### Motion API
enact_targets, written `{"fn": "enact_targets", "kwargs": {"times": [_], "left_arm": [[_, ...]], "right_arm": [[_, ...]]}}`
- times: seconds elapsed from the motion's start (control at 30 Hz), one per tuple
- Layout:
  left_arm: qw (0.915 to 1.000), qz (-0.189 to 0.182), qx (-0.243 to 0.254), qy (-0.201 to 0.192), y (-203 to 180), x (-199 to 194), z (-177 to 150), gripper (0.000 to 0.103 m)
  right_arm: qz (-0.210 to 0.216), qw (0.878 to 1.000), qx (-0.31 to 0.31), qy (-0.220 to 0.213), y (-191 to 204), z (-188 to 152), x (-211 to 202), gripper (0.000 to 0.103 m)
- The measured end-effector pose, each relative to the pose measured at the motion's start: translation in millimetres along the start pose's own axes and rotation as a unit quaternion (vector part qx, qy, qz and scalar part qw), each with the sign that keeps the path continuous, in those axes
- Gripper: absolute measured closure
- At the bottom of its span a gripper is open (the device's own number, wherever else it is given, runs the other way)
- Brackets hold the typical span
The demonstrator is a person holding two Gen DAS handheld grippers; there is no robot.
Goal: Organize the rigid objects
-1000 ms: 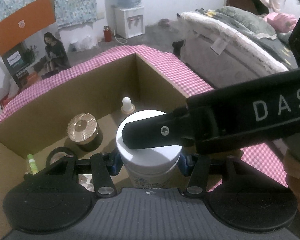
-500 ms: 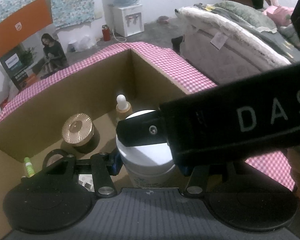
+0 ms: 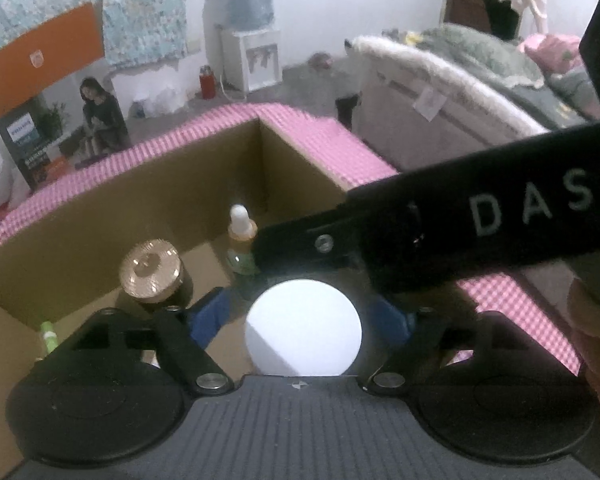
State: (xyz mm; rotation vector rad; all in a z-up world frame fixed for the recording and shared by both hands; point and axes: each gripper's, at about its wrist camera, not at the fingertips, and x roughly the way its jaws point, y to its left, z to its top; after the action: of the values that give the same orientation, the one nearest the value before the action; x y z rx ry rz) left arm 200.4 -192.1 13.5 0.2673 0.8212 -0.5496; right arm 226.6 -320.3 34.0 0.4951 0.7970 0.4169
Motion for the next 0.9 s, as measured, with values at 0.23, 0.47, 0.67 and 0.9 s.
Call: {"fn": "enact_targets", "kwargs": {"times": [0.23, 0.47, 0.67, 0.9], "left_arm": [[0.9989, 0.002, -0.006, -0.047, 11.1, -46.9, -4.8, 0.008], [0.9949, 0.043, -0.04, -0.082, 46.4, -103.6, -27.7, 0.007], [0.9899, 0.095, -0.081, -0.067, 76.0, -110.6, -47.3, 0.01], [0.9909, 0.08, -0.094, -0.052, 84.9, -100.4, -61.9, 0.027]], "right_arm": [[-0.006, 1.0, -0.013, -0.026, 11.5, 4.8, -26.8, 0.043], [-0.004, 0.998, -0.06, -0.036, 47.2, 11.7, -52.9, 0.034], [0.0, 0.995, -0.103, -0.005, 78.2, 18.1, -37.4, 0.034], [-0.015, 0.985, -0.146, 0.089, 100.4, 19.2, 17.6, 0.043]]}}
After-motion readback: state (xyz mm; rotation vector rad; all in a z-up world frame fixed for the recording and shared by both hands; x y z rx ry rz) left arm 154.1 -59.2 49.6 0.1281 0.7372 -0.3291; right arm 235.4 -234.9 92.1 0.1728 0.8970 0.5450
